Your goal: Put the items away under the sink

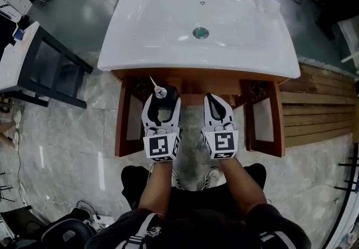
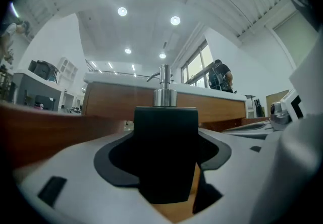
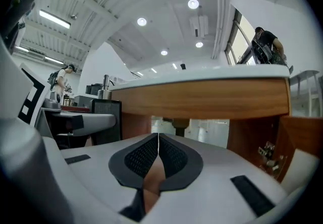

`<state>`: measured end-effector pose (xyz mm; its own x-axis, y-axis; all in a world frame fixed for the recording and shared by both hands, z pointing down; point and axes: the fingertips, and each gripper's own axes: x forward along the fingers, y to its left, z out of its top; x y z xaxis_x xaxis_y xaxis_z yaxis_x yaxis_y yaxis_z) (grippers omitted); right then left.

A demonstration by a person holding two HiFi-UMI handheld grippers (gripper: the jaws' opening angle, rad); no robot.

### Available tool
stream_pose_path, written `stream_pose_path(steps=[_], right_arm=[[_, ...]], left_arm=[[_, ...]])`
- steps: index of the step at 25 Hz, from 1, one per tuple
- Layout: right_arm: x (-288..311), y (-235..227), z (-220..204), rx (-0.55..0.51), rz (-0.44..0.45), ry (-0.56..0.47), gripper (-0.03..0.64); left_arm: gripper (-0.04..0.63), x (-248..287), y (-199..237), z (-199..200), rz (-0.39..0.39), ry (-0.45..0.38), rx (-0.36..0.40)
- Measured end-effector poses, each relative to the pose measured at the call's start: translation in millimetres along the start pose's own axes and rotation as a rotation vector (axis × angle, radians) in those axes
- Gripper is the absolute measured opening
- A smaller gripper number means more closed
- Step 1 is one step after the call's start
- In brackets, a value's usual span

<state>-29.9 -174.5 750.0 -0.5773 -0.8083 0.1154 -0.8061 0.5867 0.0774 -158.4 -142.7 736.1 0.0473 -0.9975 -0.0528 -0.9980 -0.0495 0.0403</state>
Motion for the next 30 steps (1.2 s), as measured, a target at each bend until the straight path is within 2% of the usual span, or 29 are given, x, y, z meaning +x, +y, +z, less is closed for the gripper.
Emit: stream_pose_path(steps=[2, 6, 9, 14, 22, 30], right_arm=[[9.3, 0.8, -25.5, -0.013, 0.004, -0.018, 0.025], [20.6, 13.3, -62.1, -0.109, 0.019, -0.072, 0.025], [25.1, 22.3, -82.2, -0.114, 0.039, -0.101, 0.025], [25.6, 27.0, -105.7, -0.100, 0.048, -0.104, 0.025], [28.2, 33.6, -113.7, -0.084, 0.072, -0.099, 0.025], [24.4, 19.7, -135.3, -0.077, 0.055, -0.066, 0.025]], left_arm=[[0.318, 5.7, 2.1, -29.0, -0.002, -0.017, 0.015], [0.318, 15.3, 6.7, -83.3, -0.005, -0.036, 0.047], [0.318, 18.3, 9.9, -106.9, 0.001, -0.057, 0.051], [0.318, 20.6, 14.8, -124.1, 0.003, -0.077, 0.066], [0.318, 44.2, 28.2, -136.8, 0.024, -0.044, 0.055], [0.318, 78.6, 30.5, -143.7, 0.053, -0.029, 0.039]])
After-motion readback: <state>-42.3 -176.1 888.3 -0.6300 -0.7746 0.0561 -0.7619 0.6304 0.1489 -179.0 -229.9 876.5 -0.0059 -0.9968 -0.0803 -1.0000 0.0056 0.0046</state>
